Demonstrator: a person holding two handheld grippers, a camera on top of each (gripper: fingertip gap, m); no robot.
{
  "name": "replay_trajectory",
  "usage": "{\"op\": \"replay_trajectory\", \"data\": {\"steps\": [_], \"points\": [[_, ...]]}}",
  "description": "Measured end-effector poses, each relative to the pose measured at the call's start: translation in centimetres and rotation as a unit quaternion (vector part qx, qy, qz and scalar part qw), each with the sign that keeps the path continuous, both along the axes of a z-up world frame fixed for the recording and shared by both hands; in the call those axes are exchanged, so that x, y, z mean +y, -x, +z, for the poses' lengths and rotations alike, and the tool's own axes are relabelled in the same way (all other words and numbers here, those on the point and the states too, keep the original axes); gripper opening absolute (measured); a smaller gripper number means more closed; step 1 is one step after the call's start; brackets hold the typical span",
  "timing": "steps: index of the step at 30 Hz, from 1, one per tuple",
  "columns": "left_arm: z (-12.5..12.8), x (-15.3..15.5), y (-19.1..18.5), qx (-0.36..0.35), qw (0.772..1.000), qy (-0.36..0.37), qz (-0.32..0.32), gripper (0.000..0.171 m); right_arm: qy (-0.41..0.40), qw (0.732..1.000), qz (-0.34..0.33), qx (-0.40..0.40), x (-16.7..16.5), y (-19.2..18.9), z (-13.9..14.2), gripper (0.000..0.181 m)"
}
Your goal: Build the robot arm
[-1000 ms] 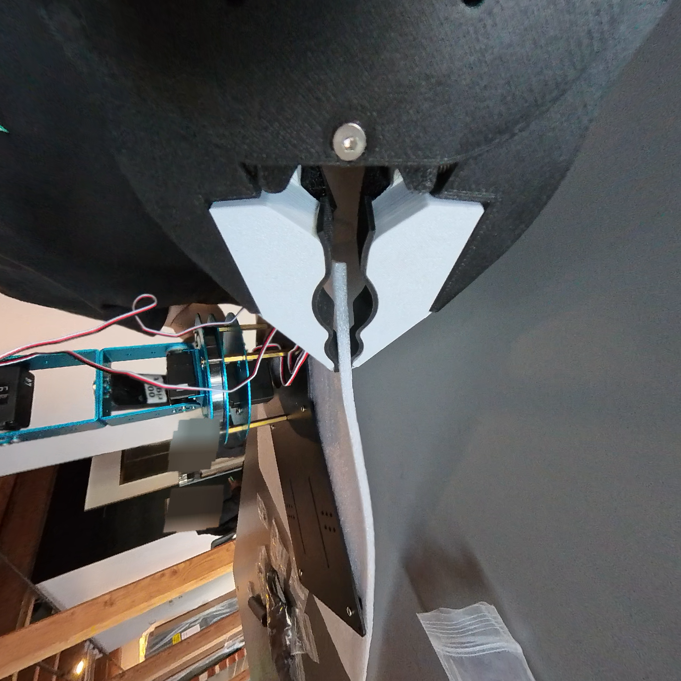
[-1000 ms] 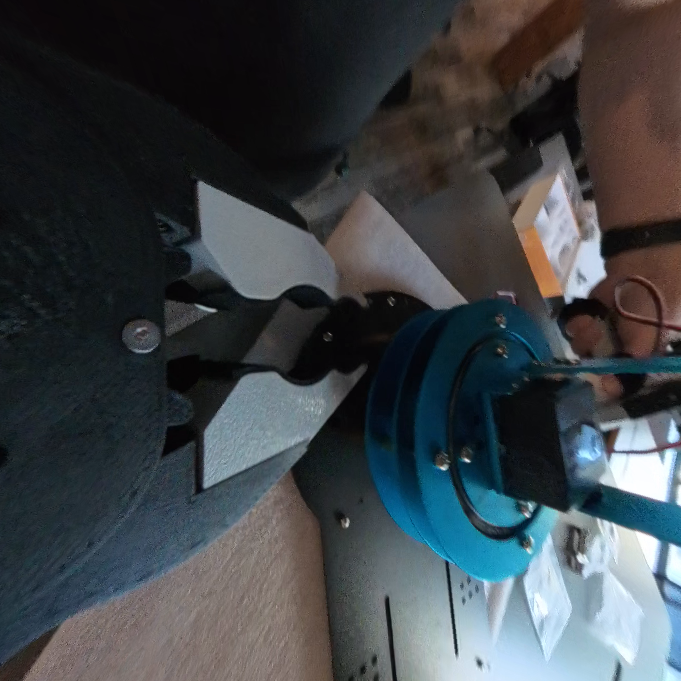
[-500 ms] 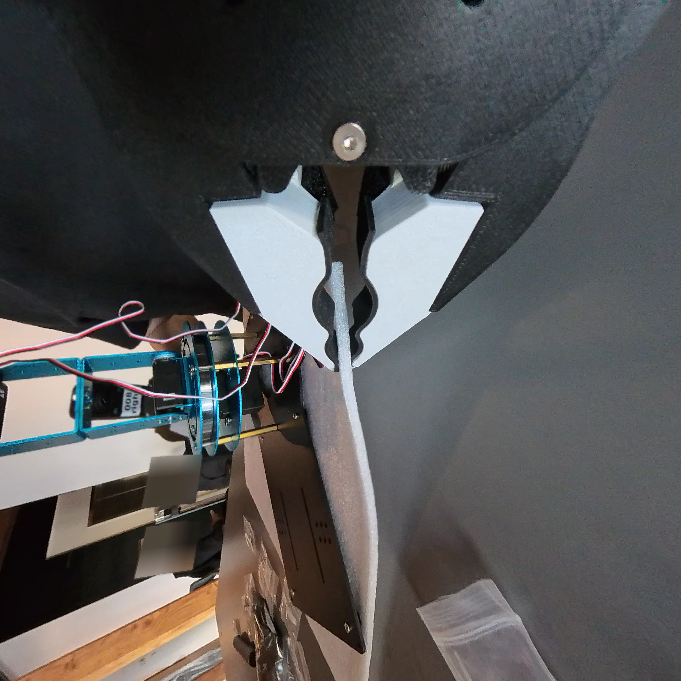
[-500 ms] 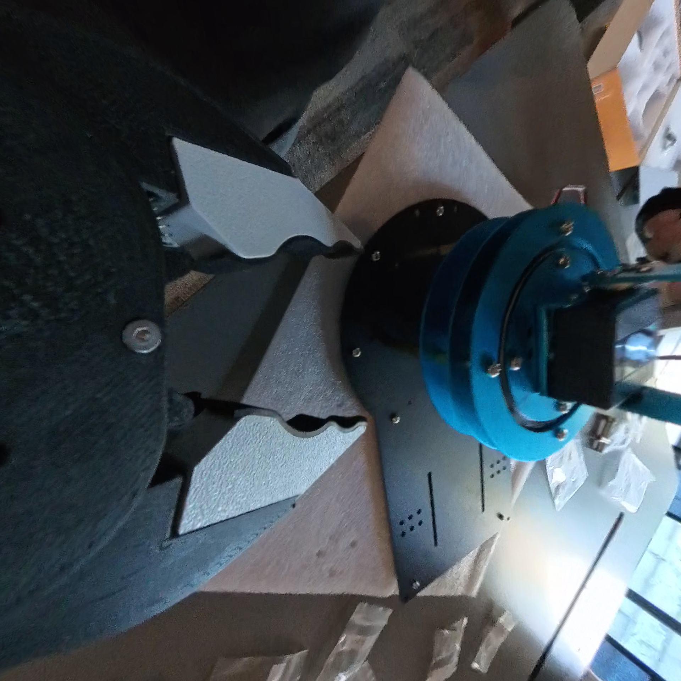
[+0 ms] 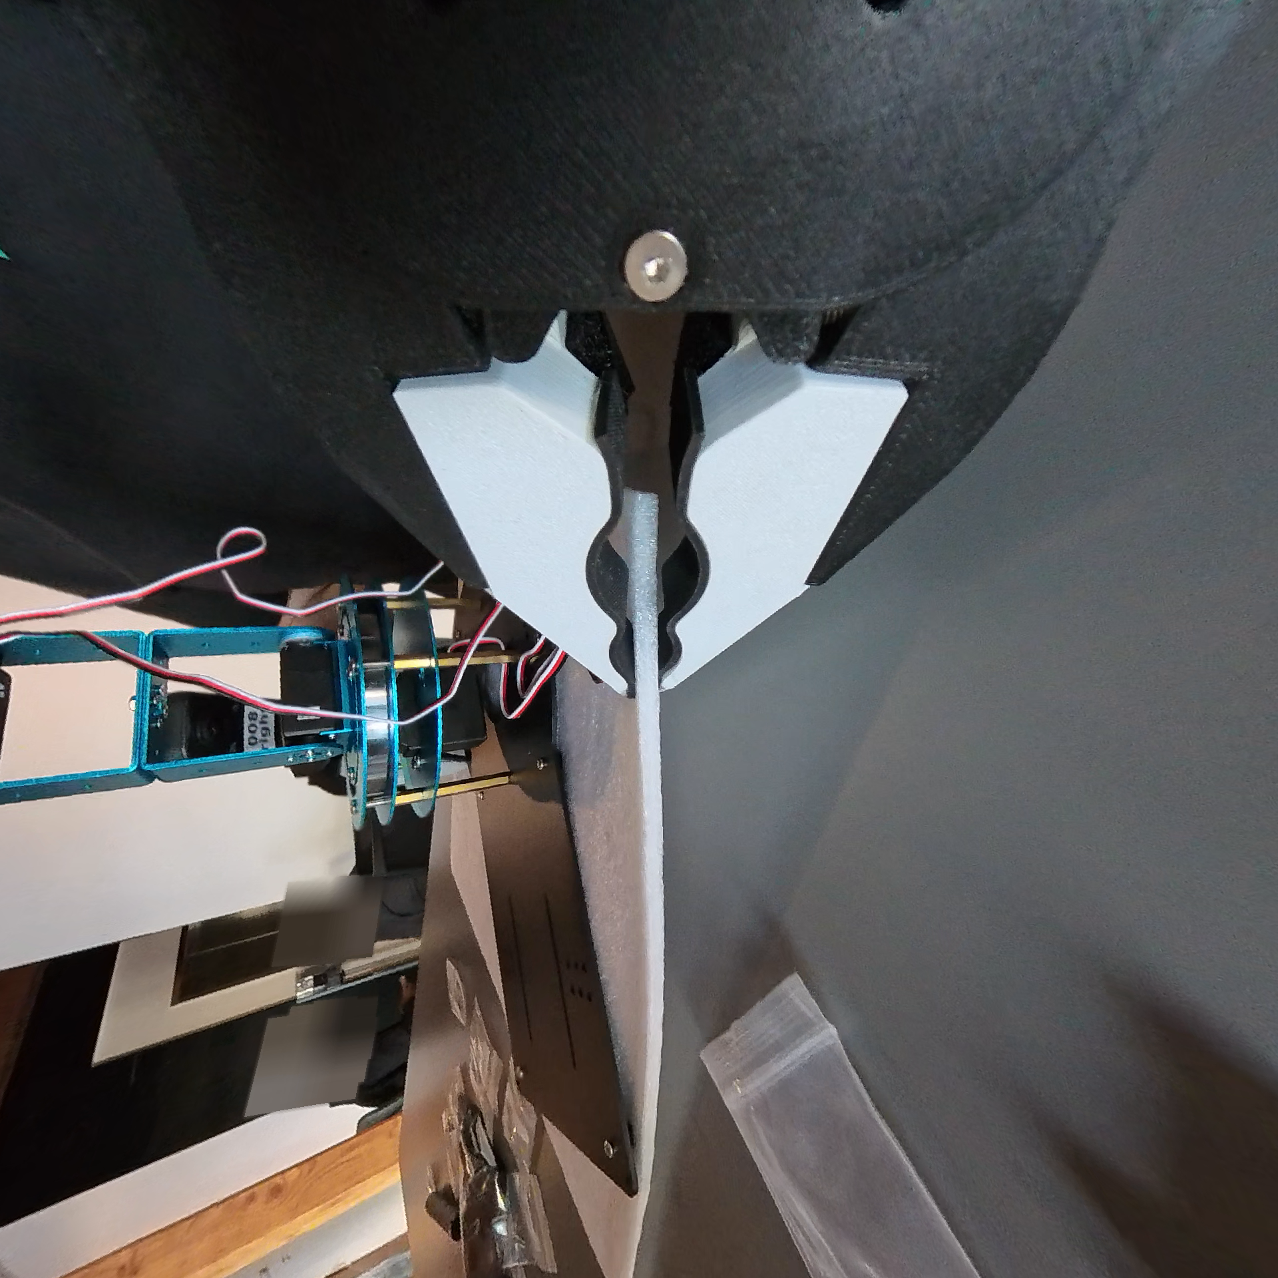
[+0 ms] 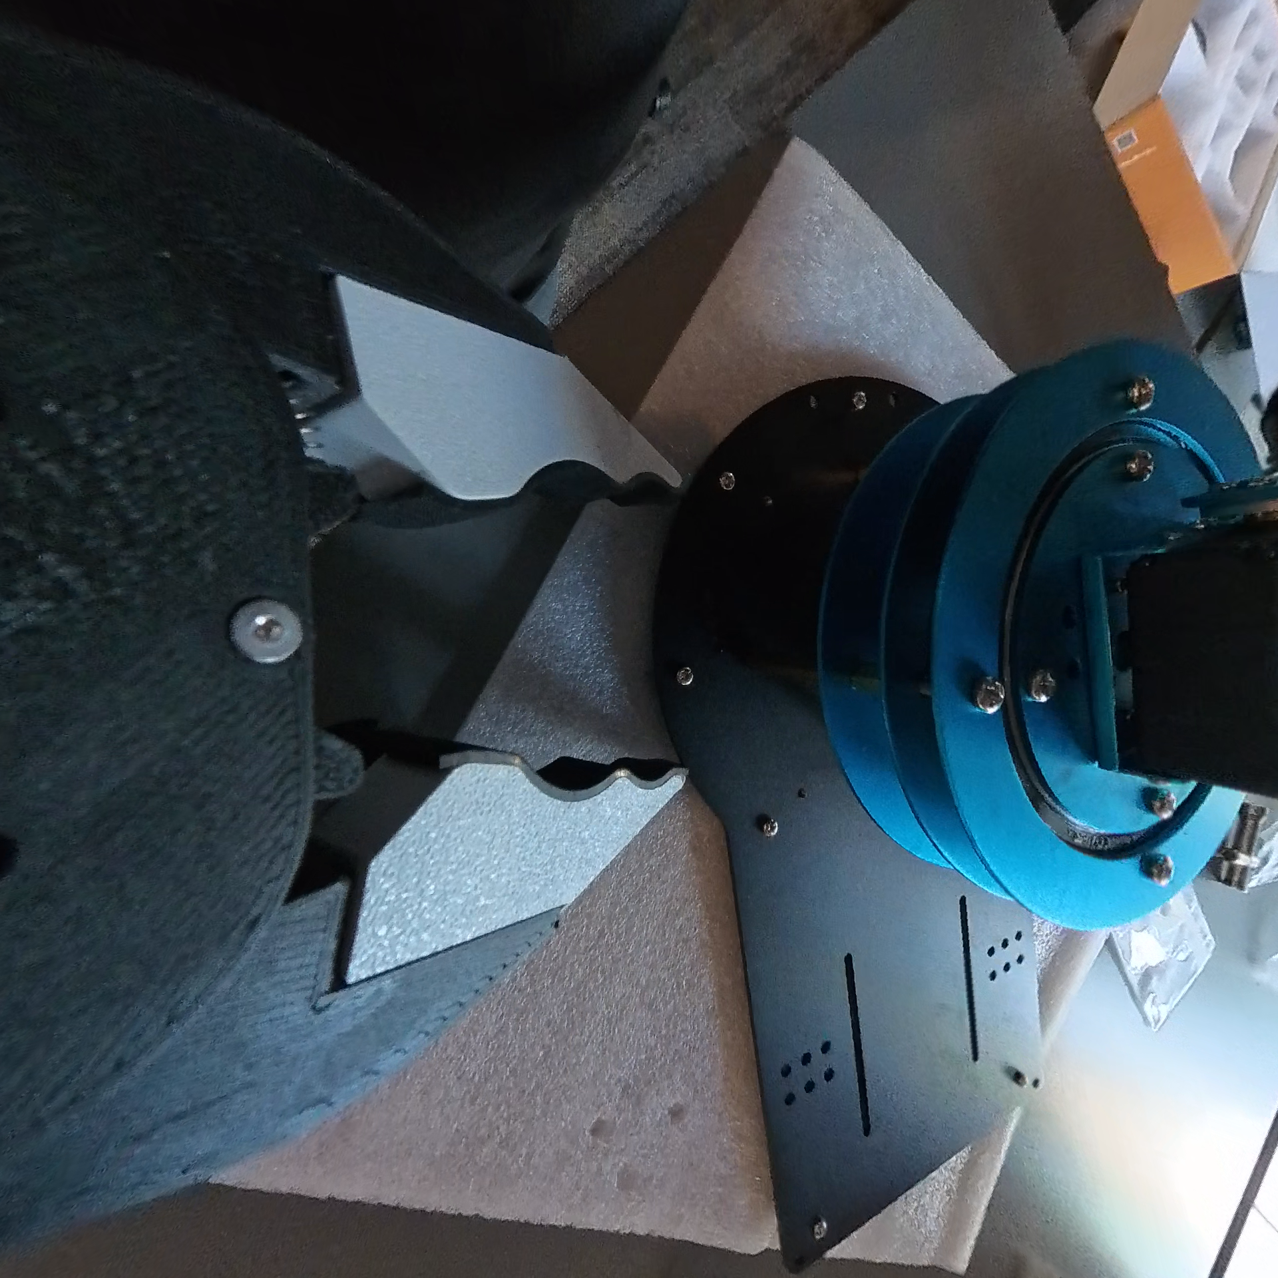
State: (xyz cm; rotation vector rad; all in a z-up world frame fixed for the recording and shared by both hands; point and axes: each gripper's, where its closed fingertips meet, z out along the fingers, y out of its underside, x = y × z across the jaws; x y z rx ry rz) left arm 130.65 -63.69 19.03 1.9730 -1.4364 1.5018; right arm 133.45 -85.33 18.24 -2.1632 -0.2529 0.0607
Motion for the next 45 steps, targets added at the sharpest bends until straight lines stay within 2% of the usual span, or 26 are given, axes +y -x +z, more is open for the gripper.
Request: {"op": "replay_trajectory", "data": {"steps": [35,45], "points": [[-0.6,4.7,-2.7,0.045,0.987,-0.14,-0.069,0.0,0.006,0.994,-0.111,-0.005,4.6,3.0,0.0,0.078],[-0.8,4.7,-2.6,0.039,0.991,-0.112,-0.054,0.001,0.005,0.993,-0.117,-0.001,4.7,3.1,0.0,0.079]]}}
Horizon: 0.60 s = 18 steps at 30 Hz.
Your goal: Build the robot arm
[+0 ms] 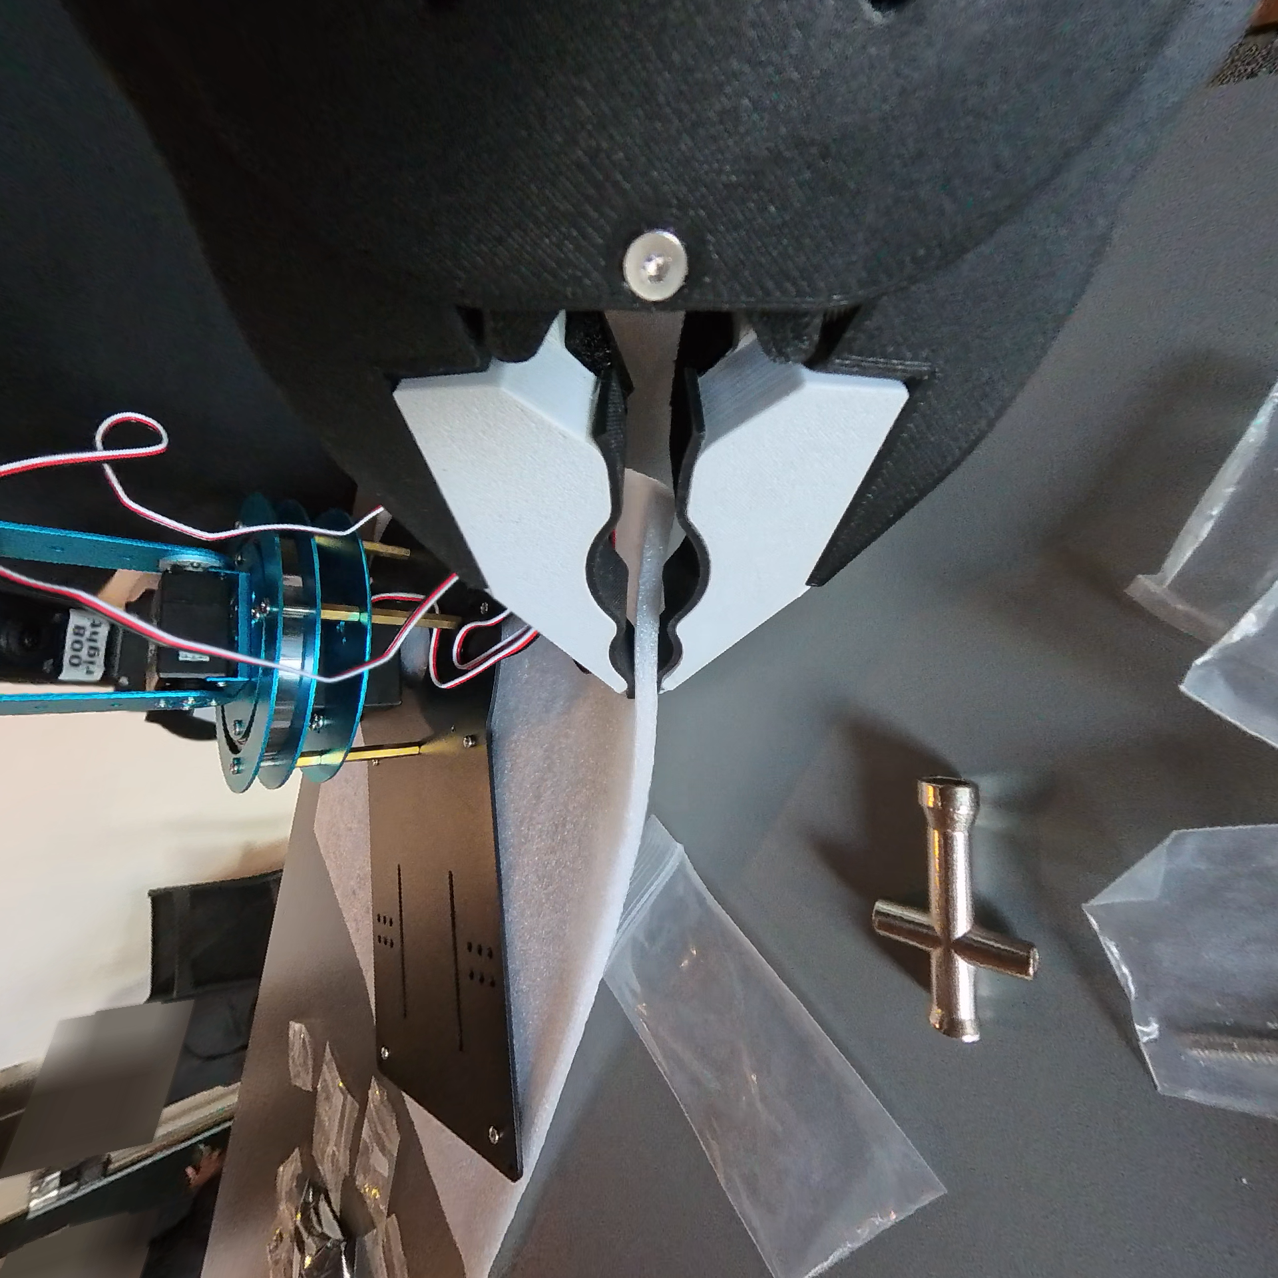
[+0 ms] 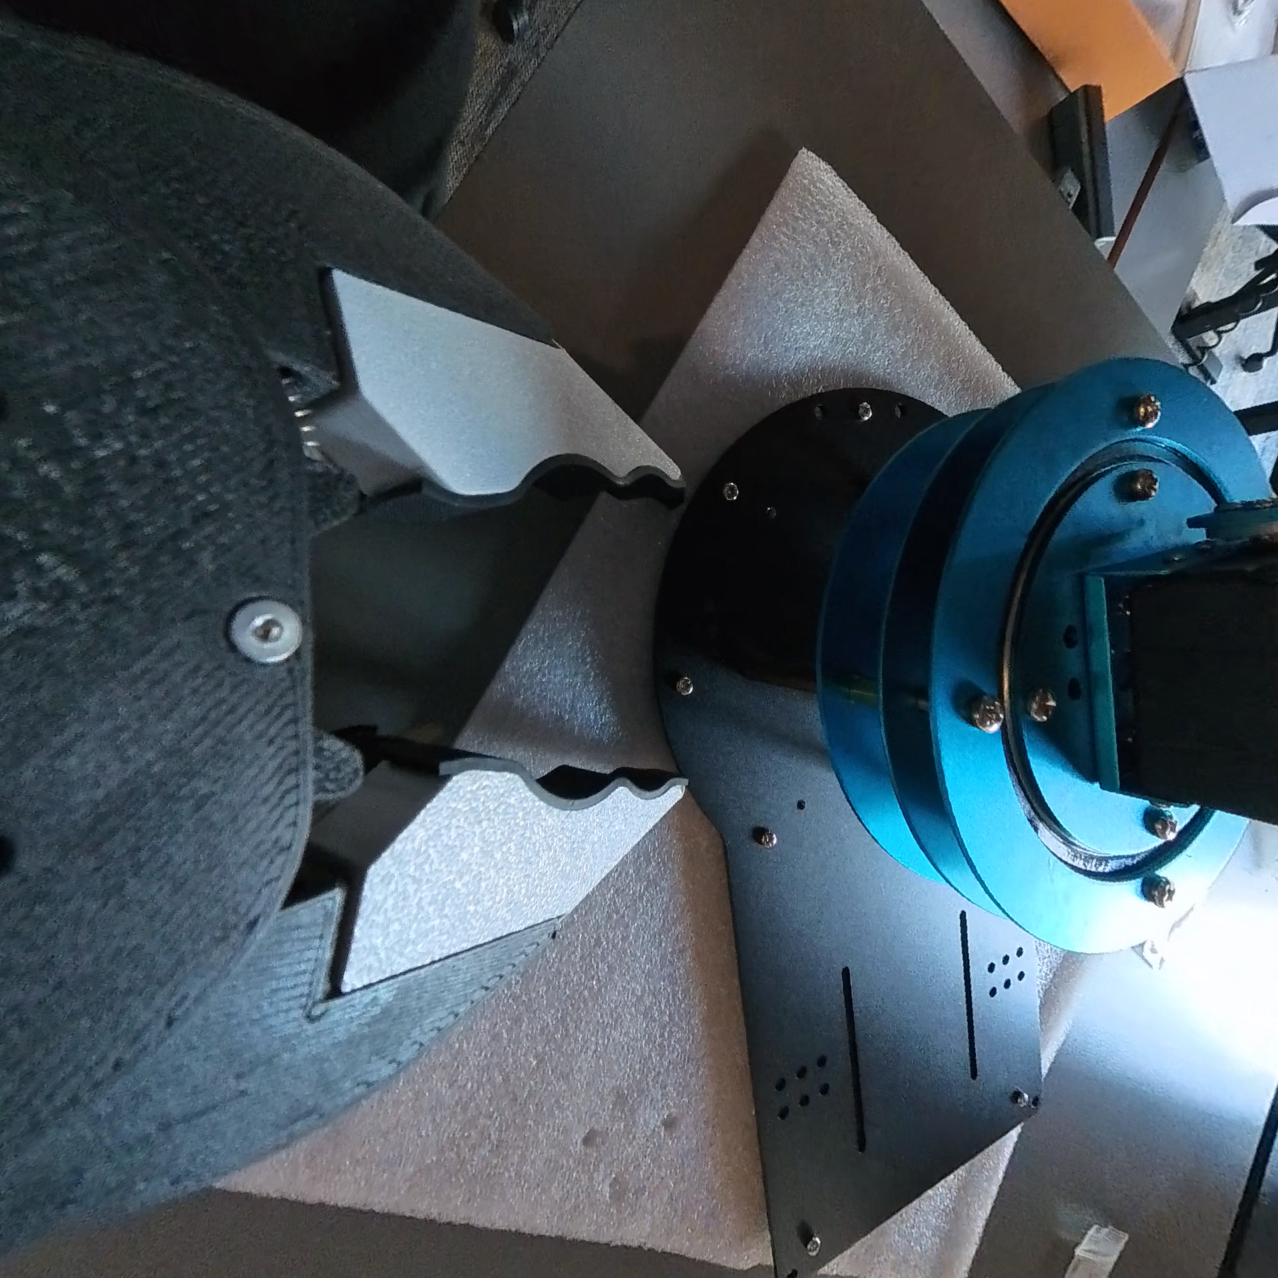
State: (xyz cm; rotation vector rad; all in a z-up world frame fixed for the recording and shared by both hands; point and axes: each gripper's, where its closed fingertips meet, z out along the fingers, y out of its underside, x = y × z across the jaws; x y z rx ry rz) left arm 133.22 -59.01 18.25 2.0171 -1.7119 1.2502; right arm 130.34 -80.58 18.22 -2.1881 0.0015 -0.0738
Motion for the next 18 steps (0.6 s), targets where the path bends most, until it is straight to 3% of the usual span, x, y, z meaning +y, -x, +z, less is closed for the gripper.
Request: {"op": "replay_trajectory", "data": {"steps": [18], "points": [[-0.01,0.1,0.51,-0.004,1.0,0.012,0.012,0.002,-0.003,1.0,0.003,0.003,0.13,0.1,-0.02,0.079]]}}
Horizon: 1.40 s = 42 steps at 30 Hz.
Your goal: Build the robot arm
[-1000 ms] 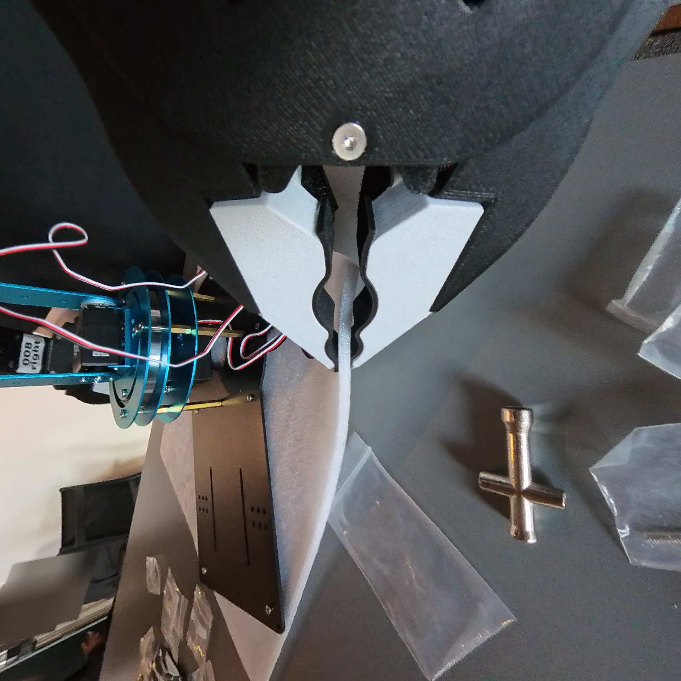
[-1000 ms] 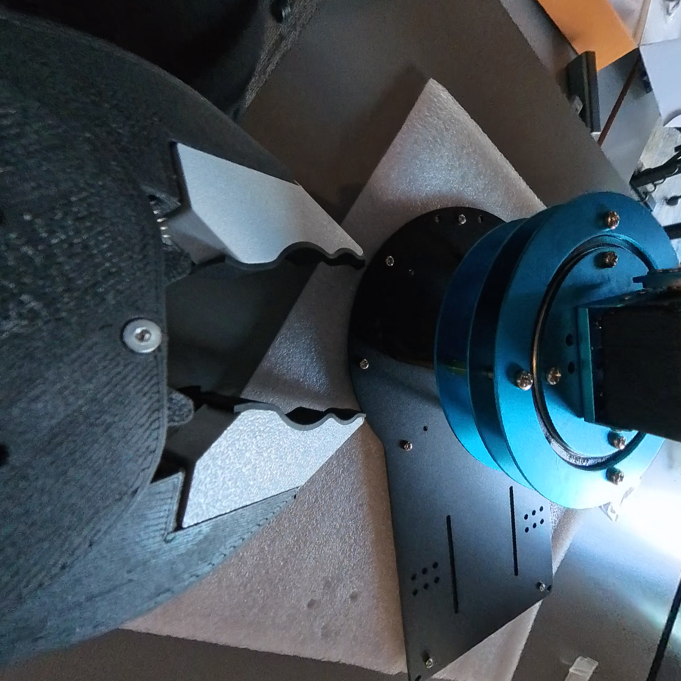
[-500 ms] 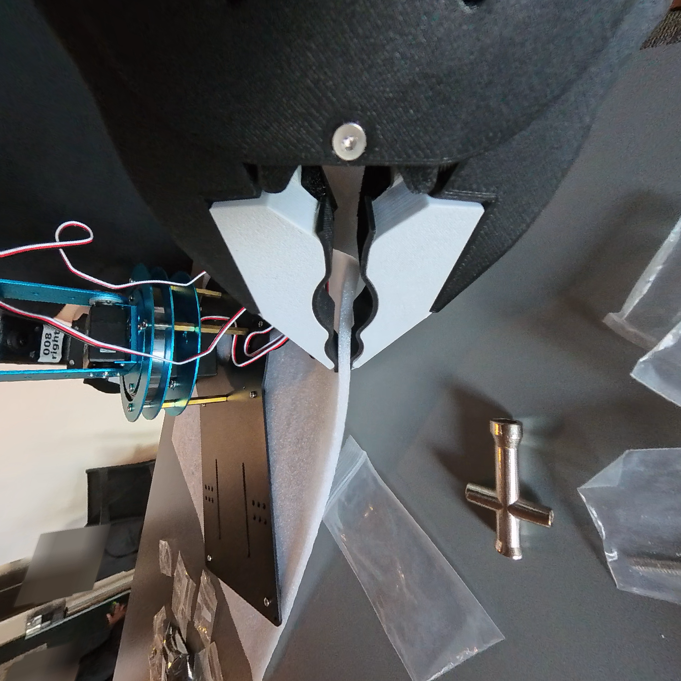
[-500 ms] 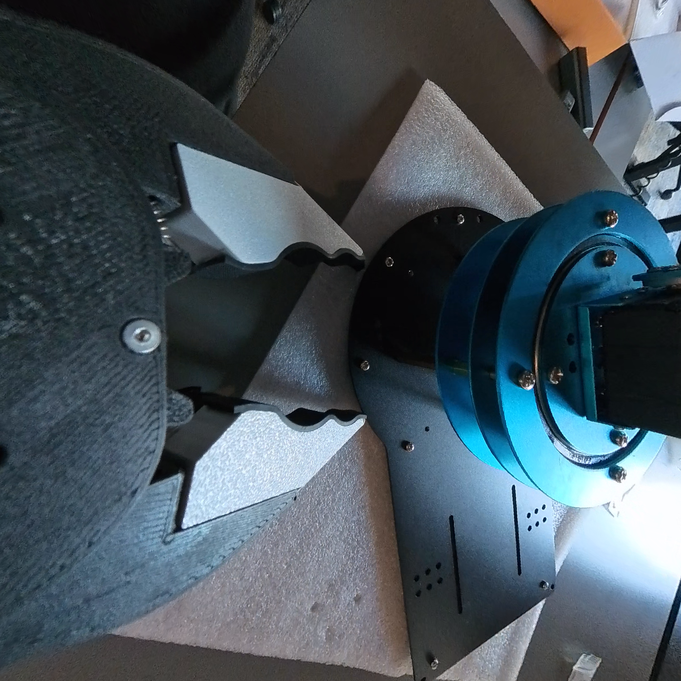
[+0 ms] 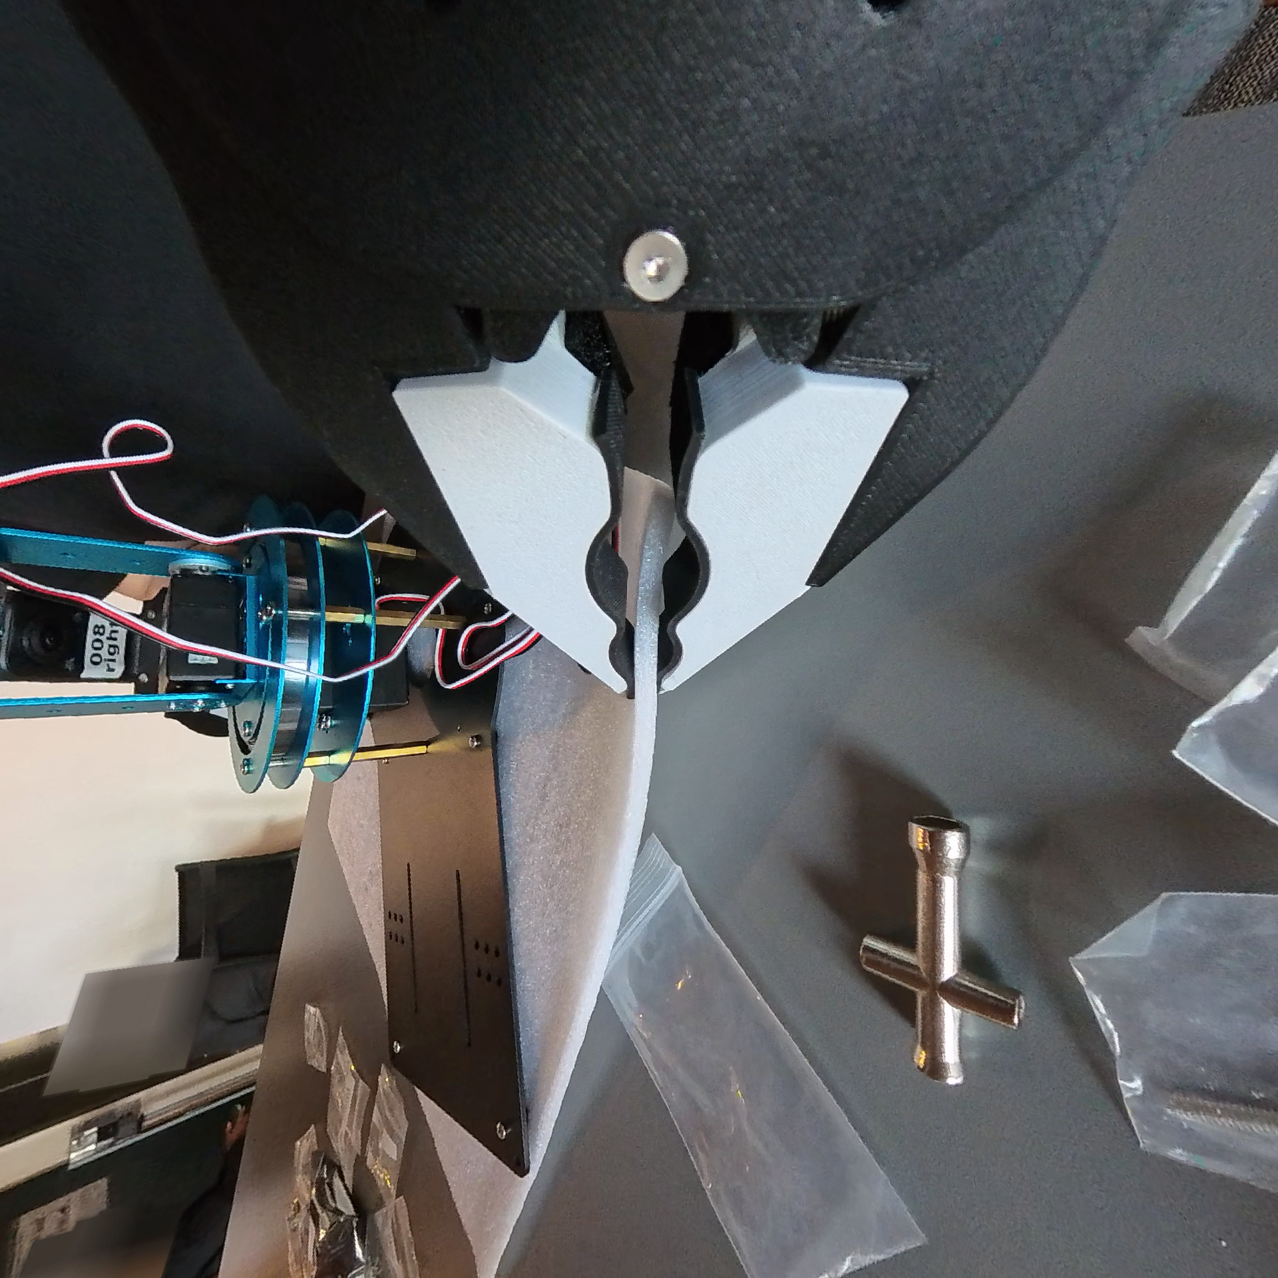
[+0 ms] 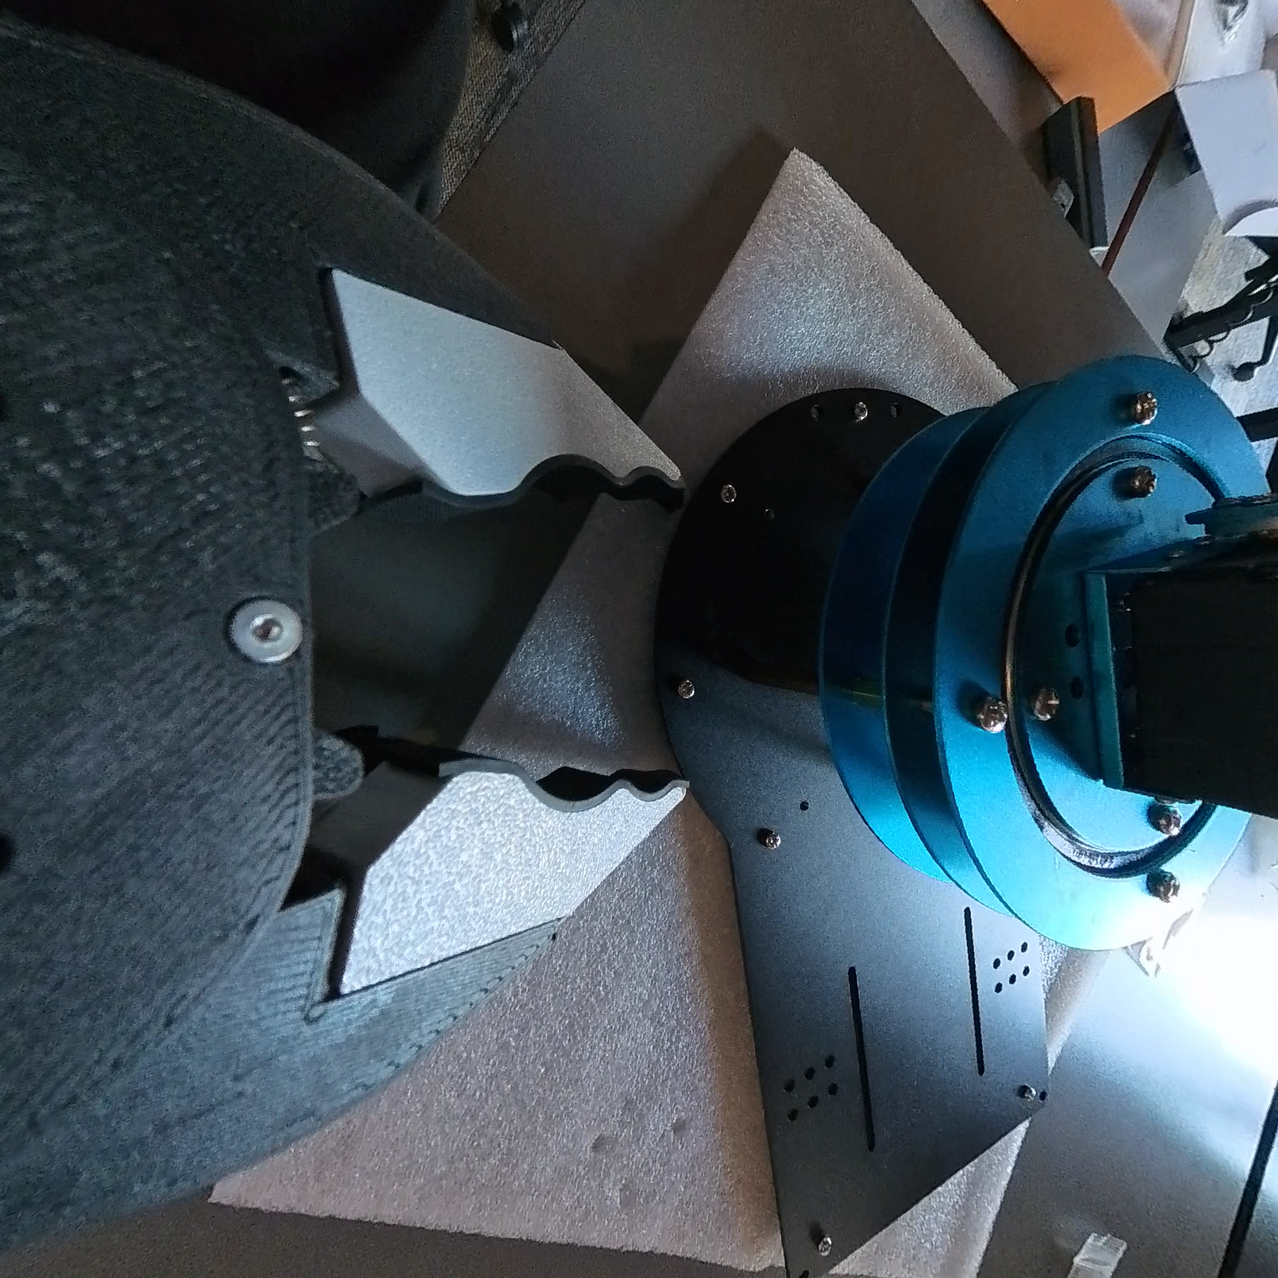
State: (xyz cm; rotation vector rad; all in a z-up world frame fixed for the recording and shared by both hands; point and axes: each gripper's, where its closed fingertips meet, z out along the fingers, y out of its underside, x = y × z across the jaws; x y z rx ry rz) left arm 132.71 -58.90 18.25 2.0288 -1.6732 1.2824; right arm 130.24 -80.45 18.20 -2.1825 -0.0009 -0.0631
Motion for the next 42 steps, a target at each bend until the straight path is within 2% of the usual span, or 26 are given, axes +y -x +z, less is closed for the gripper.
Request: {"op": "replay_trajectory", "data": {"steps": [20,27,33,36,39,42], "points": [[-0.3,0.1,-0.1,-0.005,1.0,0.019,0.005,0.001,0.0,1.0,-0.001,0.005,0.1,-0.1,-0.1,0.079],[1.5,0.3,-0.2,-0.06,0.997,0.053,0.022,0.002,-0.009,1.0,0.01,0.006,-0.3,0.0,0.1,0.079],[3.2,2.7,0.8,-0.12,0.989,0.027,0.081,0.011,-0.029,0.999,0.03,0.013,-0.9,0.1,0.6,0.079],[4.4,3.6,2.2,-0.155,0.982,-0.014,0.106,0.01,-0.057,0.997,0.039,0.034,-1.1,0.2,1.4,0.079],[6.6,4.0,3.9,-0.219,0.962,-0.079,0.143,0.009,-0.07,0.996,0.04,0.031,-1.6,-0.7,1.8,0.078],[9.1,2.7,5.9,-0.286,0.932,-0.142,0.169,0.008,-0.074,0.996,0.044,0.024,-2.4,-2.3,2.1,0.078]]}}
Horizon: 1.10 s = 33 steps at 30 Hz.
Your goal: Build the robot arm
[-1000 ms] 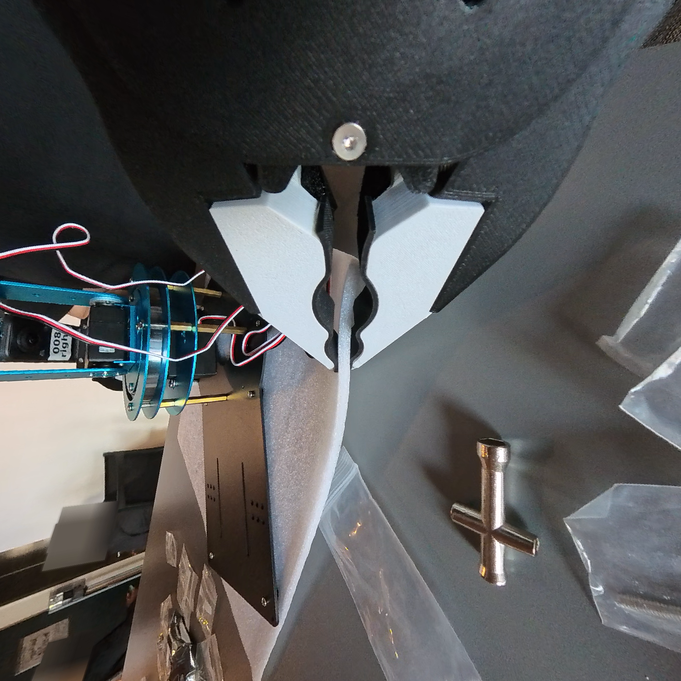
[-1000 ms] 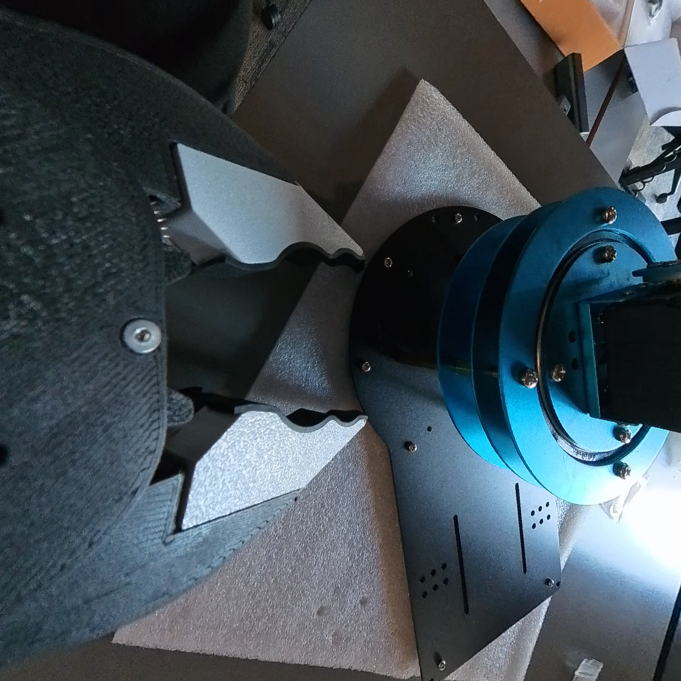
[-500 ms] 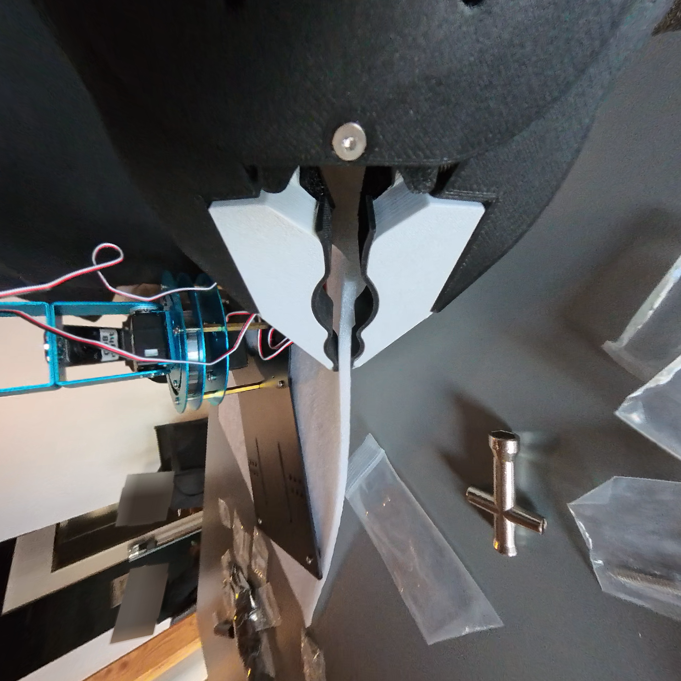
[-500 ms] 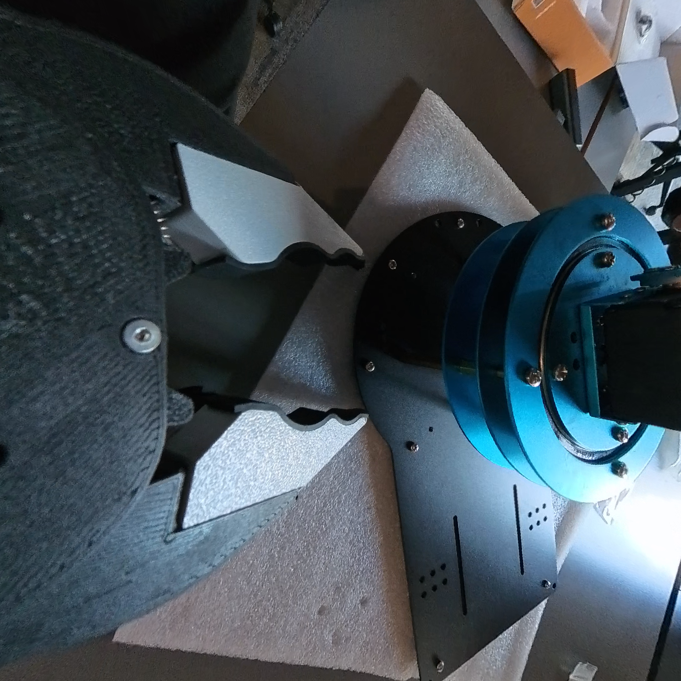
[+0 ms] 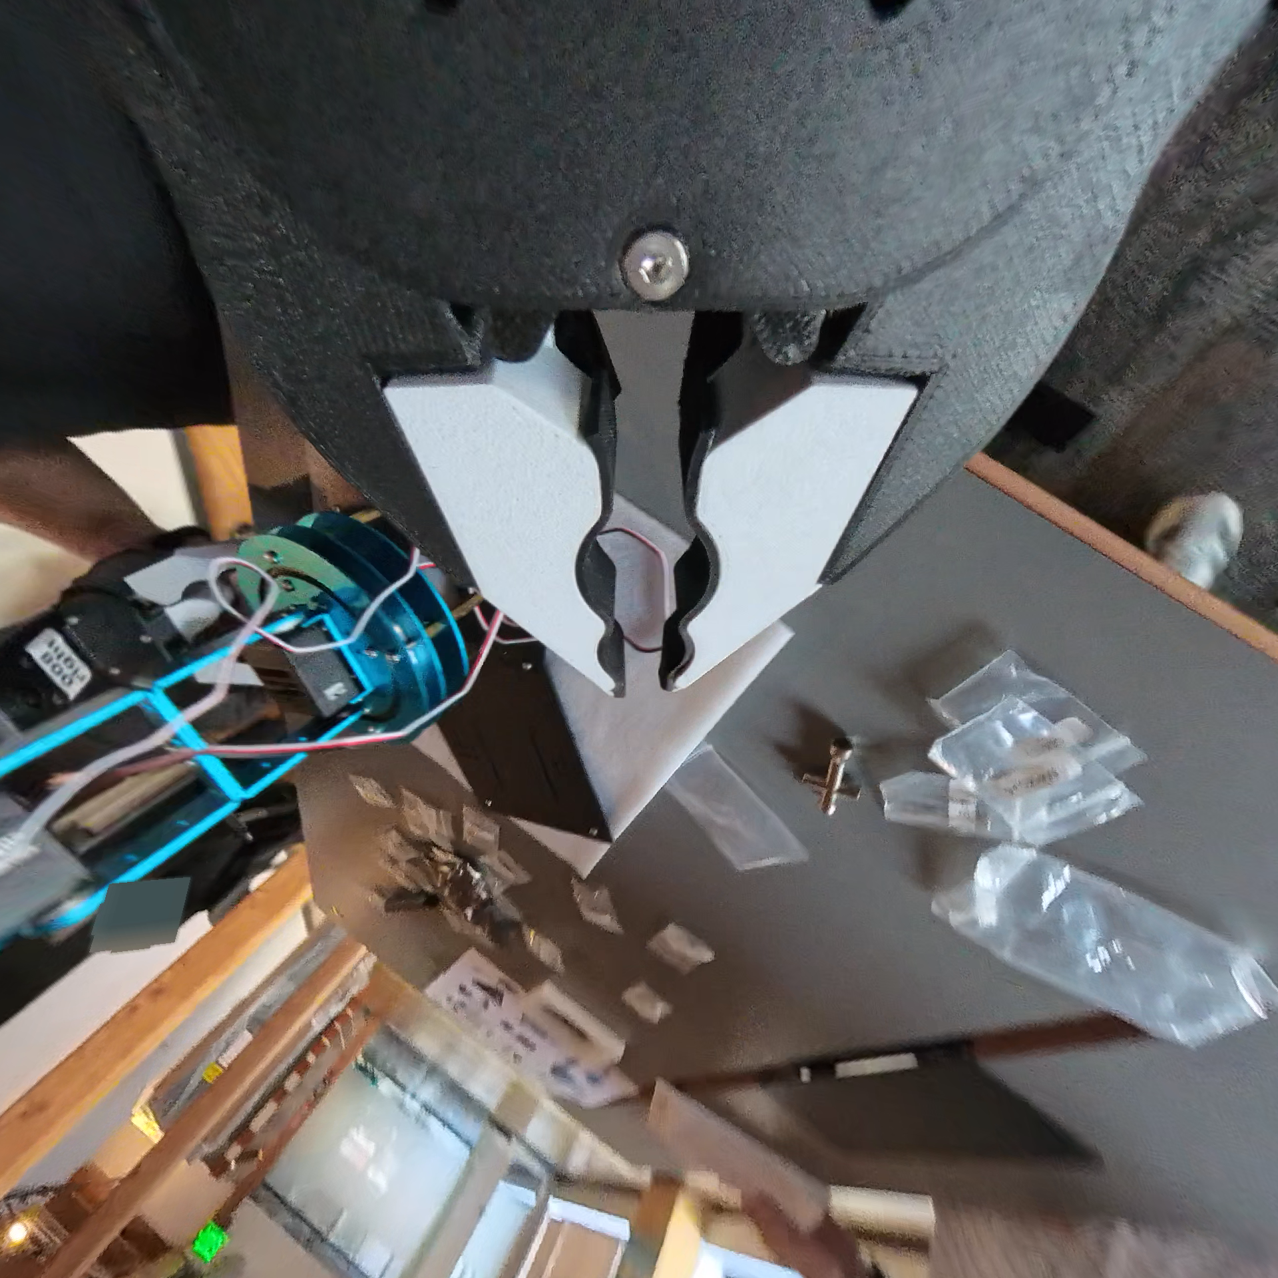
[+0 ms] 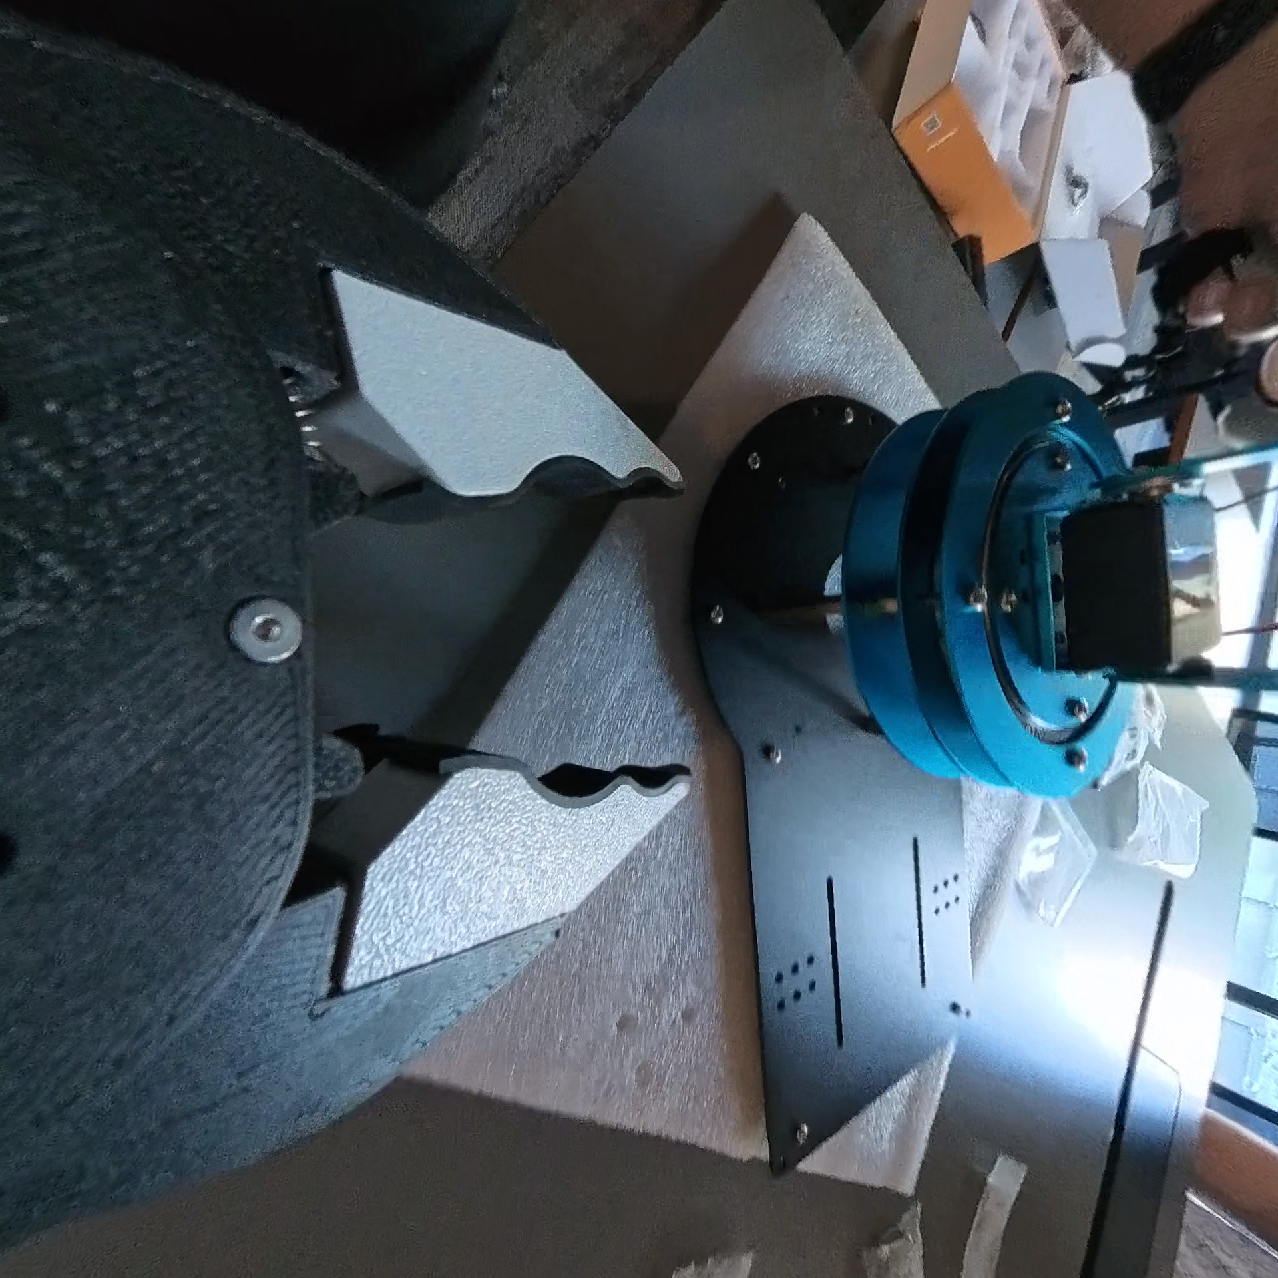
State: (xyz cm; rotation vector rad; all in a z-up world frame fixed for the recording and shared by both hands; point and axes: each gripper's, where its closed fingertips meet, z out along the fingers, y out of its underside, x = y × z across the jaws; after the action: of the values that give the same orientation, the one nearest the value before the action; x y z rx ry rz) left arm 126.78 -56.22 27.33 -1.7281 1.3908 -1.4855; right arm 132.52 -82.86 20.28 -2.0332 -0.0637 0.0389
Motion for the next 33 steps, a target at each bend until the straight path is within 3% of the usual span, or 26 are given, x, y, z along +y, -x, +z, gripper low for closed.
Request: {"op": "replay_trajectory", "data": {"steps": [7,14,18,22,25,28,30,33], "points": [[3.9,-7.1,3.8,-0.111,0.983,-0.106,0.096,0.004,-0.027,0.999,0.016,-0.039,-2.1,-5.2,1.4,0.073],[5.9,-12.6,6.1,-0.131,0.957,-0.152,0.209,0.009,-0.048,0.994,0.089,-0.051,-4.2,-10.8,2.9,0.069],[7.8,-16.2,7.1,-0.135,0.925,-0.2,0.295,0.016,-0.032,0.986,0.143,-0.083,-6.3,-15.1,3.5,0.069],[8.8,-22.7,6.6,-0.118,0.889,-0.28,0.344,0.017,-0.02,0.979,0.168,-0.115,-7.8,-20.8,3.0,0.069],[10.7,-28.5,1.3,-0.134,0.878,-0.325,0.324,0.019,-0.027,0.978,0.183,-0.093,-8.1,-23.9,3.5,0.069],[11.6,-32.4,-8.7,-0.168,0.916,-0.267,0.249,0.039,-0.058,0.975,0.192,-0.097,-7.1,-26.6,5.1,0.068],[10.6,-32.8,-15.7,-0.167,0.937,-0.23,0.203,0.058,-0.103,0.971,0.191,-0.104,-5.8,-28.1,6.8,0.067],[8.5,-29.4,-24.1,-0.153,0.94,-0.241,0.188,0.045,-0.183,0.962,0.164,-0.118,-3.4,-31.0,9.1,0.061]]}}
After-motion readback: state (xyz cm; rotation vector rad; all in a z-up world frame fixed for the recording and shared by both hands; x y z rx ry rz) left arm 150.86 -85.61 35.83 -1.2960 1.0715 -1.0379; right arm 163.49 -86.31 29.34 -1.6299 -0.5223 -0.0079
